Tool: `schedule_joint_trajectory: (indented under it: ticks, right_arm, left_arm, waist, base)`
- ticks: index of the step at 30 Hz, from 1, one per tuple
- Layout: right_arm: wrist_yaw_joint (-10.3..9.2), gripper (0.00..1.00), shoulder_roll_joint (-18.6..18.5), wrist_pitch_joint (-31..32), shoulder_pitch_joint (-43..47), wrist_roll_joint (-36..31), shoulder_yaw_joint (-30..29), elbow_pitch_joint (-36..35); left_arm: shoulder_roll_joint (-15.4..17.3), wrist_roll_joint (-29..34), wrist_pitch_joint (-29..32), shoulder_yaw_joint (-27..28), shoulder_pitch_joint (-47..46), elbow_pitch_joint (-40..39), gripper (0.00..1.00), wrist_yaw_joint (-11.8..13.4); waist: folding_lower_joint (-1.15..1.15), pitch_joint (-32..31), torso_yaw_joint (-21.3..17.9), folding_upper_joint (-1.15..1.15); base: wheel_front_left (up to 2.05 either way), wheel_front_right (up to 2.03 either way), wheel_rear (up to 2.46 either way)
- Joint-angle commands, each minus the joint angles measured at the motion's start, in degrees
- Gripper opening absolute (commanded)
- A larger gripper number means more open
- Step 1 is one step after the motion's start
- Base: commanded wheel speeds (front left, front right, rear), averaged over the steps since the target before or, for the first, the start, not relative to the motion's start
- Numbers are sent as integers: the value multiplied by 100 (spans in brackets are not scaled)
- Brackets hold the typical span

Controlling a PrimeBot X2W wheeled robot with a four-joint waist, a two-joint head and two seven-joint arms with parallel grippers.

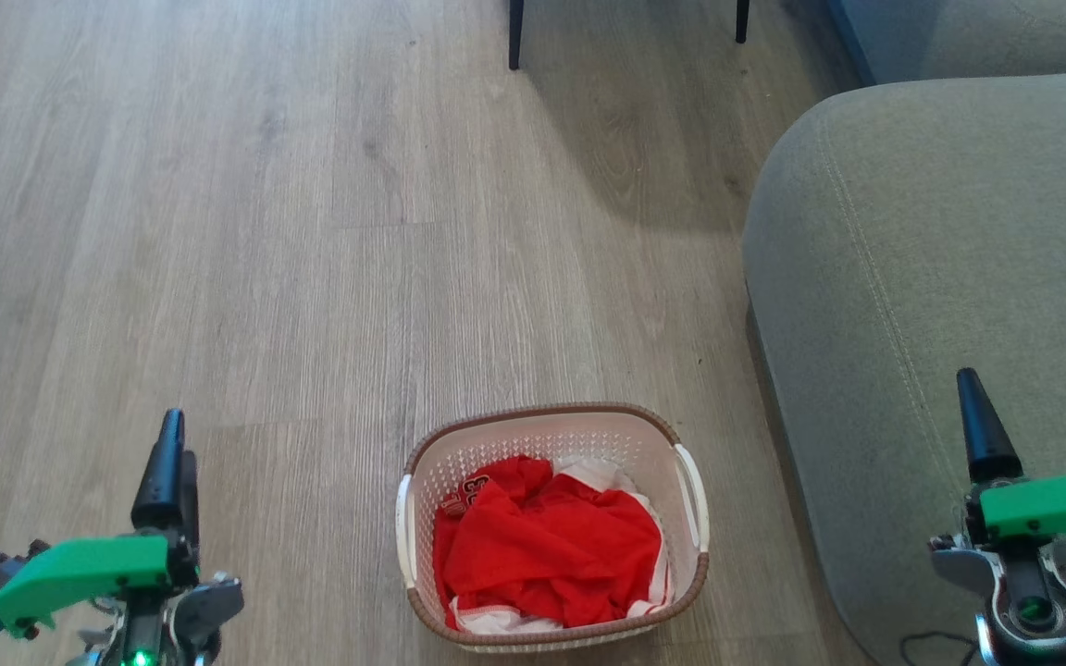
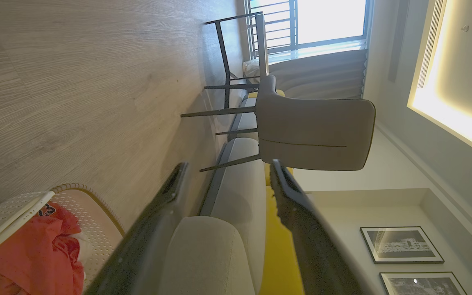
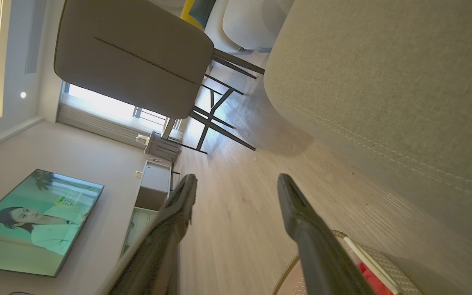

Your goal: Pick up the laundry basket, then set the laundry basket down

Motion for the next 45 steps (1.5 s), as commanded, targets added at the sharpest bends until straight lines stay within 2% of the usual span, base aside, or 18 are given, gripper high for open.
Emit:
schedule_joint_trajectory:
  ticks: [1,13,18,21,26,32,38,45]
  right_arm:
    - [15,100,-48,-69,-302,-104,17,-238]
    - [19,100,-55,-269,-511,-1482,272,-823]
    - [20,100,-94,-353,-574,-2017,409,-1032]
    - [21,100,-146,-404,-606,-2341,512,-1149]
    - [23,100,-214,-504,-648,-2930,663,-1332]
    - [25,100,-271,-605,-691,-3484,806,-1503]
    - [27,100,-408,-705,-693,-4074,1083,-1563]
    - [29,100,-311,-806,-609,-4342,1121,-1427]
  left_arm:
    - [49,72,-31,114,-312,-215,100,-15]
    - [53,903,-232,425,-471,-561,100,-13]
    - [54,1336,-316,361,-500,-879,100,123]
    - [55,1624,-367,285,-522,-1119,100,307]
    - [57,2580,-468,-51,-570,-1589,100,1055]
    - [58,3642,-569,-714,-612,-2019,100,1718]
    - [60,4750,-669,-1444,-684,-2037,100,2121]
    - [62,5500,-770,-1999,-722,-1661,100,2376]
  waist:
    - [0,1,1,0]
    - [0,49,34,0]
    - [0,70,38,0]
    - [0,85,42,0]
    - [0,125,51,0]
    - [0,155,52,0]
    - [0,151,46,0]
    - [0,102,15,0]
  base:
    - [0,0,0]
    - [0,0,0]
    - [0,0,0]
    - [0,0,0]
    - [0,0,0]
    - [0,0,0]
    - [0,0,0]
    - [0,0,0]
